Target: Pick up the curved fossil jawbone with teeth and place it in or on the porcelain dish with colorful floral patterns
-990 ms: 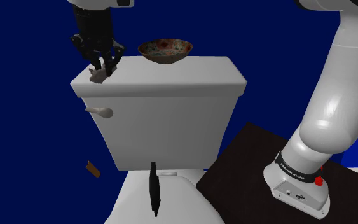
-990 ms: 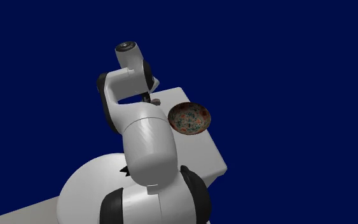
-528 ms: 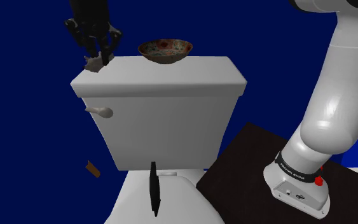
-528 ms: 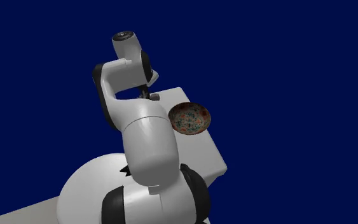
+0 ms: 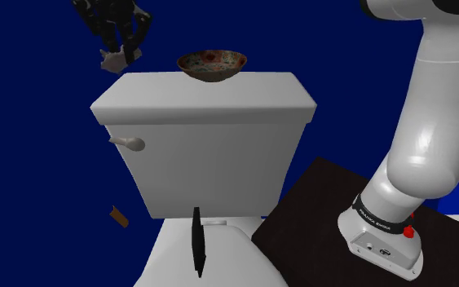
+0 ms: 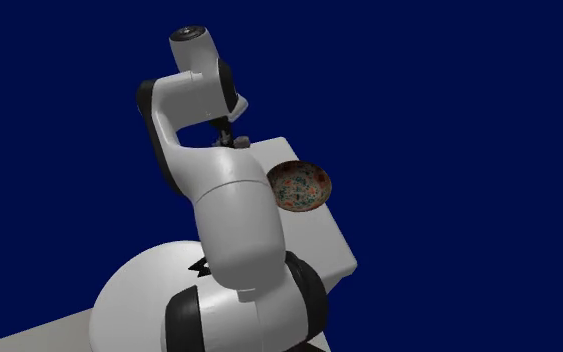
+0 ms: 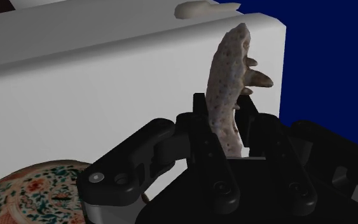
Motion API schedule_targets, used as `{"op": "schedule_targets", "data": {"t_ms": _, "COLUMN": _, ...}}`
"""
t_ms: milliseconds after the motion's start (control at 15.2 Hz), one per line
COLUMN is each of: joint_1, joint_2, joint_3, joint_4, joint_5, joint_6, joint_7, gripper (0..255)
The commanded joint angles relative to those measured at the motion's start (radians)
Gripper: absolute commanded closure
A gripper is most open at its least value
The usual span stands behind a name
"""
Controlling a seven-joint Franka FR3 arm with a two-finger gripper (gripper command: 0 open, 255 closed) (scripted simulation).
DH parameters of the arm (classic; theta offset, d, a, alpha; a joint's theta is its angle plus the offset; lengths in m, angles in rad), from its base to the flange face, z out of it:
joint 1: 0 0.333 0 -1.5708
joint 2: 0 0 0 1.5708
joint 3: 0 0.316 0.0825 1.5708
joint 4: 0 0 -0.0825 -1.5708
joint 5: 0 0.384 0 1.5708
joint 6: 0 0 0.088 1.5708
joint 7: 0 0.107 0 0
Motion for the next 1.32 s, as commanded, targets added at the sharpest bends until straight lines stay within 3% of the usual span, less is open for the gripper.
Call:
{"op": "schedule_targets", "data": {"t_ms": 0, "joint_1": 0.017, "joint_2": 0.017, "joint_3": 0.0, "joint_4": 0.05, "joint_5": -0.014, "joint_6": -0.038, "joint_7": 0.001, "gripper": 255}}
{"op": "schedule_targets", "data": {"t_ms": 396, "joint_1": 0.082, "joint_2": 0.079, "joint_3": -0.004, "joint_4": 0.213, "joint_5": -0.066, "joint_6": -0.151, "joint_7": 0.003, "gripper": 255}}
{"op": "schedule_targets", "data": {"t_ms": 594, "joint_1": -0.065, "joint_2": -0.056, "joint_3": -0.003, "joint_4": 0.051, "joint_5": 0.052, "joint_6": -0.082, "joint_7": -0.08, "gripper": 255}}
{"op": "schedule_targets", "data": {"t_ms": 792, "joint_1": -0.175, "joint_2": -0.179, "joint_3": -0.03, "joint_4": -0.073, "joint_5": 0.163, "joint_6": -0.033, "joint_7": -0.183, "gripper": 255}}
{"op": "schedule_targets", "data": {"t_ms": 1254, "joint_1": -0.304, "joint_2": -0.394, "joint_3": -0.168, "joint_4": -0.273, "joint_5": 0.351, "joint_6": 0.017, "joint_7": -0.429, "gripper": 255}}
